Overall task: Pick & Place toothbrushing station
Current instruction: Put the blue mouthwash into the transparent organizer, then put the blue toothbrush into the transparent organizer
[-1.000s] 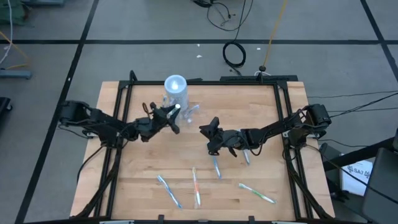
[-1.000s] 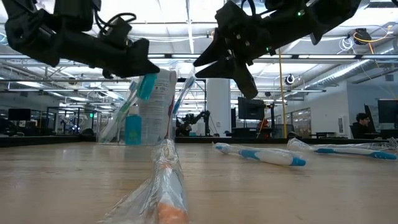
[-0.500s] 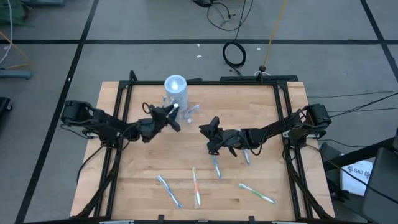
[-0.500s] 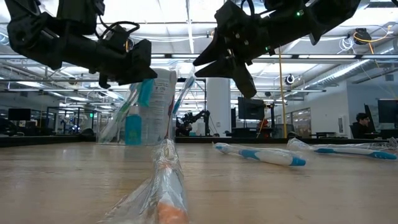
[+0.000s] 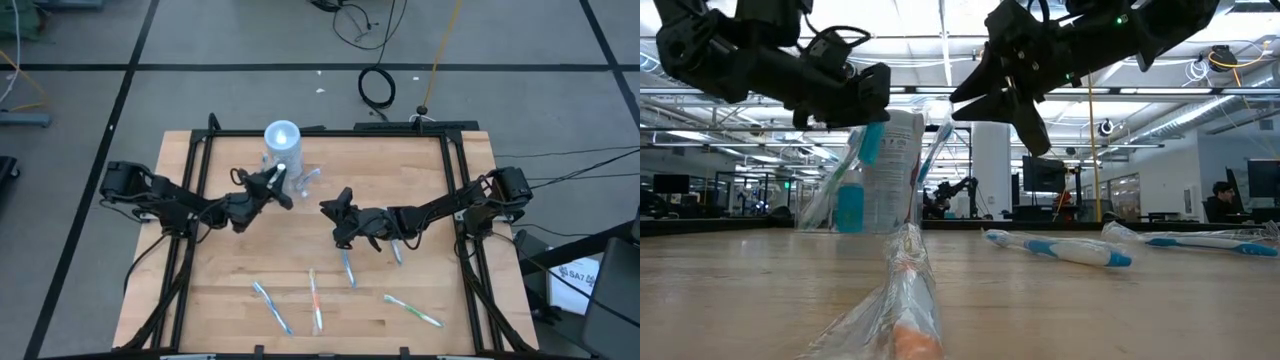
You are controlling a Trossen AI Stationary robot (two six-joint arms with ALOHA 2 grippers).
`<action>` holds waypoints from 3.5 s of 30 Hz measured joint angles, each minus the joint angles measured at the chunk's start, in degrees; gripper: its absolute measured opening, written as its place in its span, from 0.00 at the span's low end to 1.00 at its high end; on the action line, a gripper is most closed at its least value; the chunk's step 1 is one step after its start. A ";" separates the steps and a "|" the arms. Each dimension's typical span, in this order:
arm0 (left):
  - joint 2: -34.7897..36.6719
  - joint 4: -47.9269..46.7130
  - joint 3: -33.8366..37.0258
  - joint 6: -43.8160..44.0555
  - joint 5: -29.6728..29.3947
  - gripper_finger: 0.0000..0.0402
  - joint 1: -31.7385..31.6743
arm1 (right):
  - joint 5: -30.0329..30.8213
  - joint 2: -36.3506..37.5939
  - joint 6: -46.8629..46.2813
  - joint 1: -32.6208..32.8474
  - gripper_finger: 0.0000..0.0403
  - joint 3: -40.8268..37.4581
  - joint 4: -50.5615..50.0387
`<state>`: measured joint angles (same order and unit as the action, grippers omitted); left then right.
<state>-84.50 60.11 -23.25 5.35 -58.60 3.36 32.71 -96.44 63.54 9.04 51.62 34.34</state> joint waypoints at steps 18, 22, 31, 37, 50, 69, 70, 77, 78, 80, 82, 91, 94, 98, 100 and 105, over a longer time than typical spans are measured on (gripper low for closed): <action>-12.33 -6.20 -6.30 0.30 -4.87 0.27 0.04 | 0.00 0.00 -1.32 0.00 0.29 0.00 0.16; -14.37 -6.16 -7.66 -1.99 -6.20 0.27 0.04 | -0.01 0.00 -1.35 0.00 0.29 0.00 0.16; -14.39 -6.24 -8.56 -4.15 -5.78 0.27 -0.87 | -0.02 0.00 -1.35 0.00 0.29 0.00 0.16; -14.37 -6.33 -8.56 -7.77 -4.34 0.27 -0.70 | -0.02 0.00 -1.35 0.00 0.29 0.00 0.14; -14.33 -8.17 -8.56 -9.56 4.55 0.27 -2.48 | -0.02 0.00 -1.37 0.00 0.29 0.00 0.14; -14.35 -9.47 -8.56 -5.66 4.29 0.49 -4.01 | -0.02 0.00 -1.37 0.00 0.29 0.00 0.12; -14.35 -9.45 -8.56 -5.93 4.22 0.51 -4.00 | -0.02 0.00 -1.37 0.00 0.29 0.00 0.12; -11.58 -9.47 -8.56 -10.30 1.58 0.55 -2.91 | -0.02 0.00 -1.83 0.00 0.29 0.00 0.08; -10.52 -9.47 -8.56 -11.05 1.59 0.55 -2.65 | -0.02 0.00 -2.79 0.00 0.29 0.00 0.10; -8.12 -9.63 -8.56 -12.70 1.64 0.54 -2.02 | -0.02 0.00 -5.07 0.00 0.29 0.00 0.14; -5.26 -10.68 -8.56 -14.75 1.96 0.53 -1.24 | -0.02 0.00 -6.66 -0.07 0.29 0.00 0.42; 8.39 -22.25 -8.56 -16.91 3.13 0.53 3.81 | -5.64 0.00 -17.65 -1.38 0.35 0.02 1.09; 12.48 -26.39 -8.56 -16.76 3.19 0.53 5.63 | -9.27 0.00 -25.98 -2.17 0.40 0.02 0.99; 17.90 -32.03 -8.56 -15.29 3.41 0.53 7.42 | -10.43 0.00 -37.92 -2.98 0.47 0.02 1.00; 20.42 -35.04 -8.56 -14.85 5.21 0.53 8.02 | -10.40 0.00 -43.47 -3.10 0.50 0.05 1.03; 26.74 -40.50 -8.56 -11.78 11.18 0.53 8.39 | -11.96 0.00 -54.42 -2.26 0.51 2.04 -1.02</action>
<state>-57.76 19.60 -31.81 -6.43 -47.42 11.75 20.75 -96.44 9.12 6.78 53.65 33.32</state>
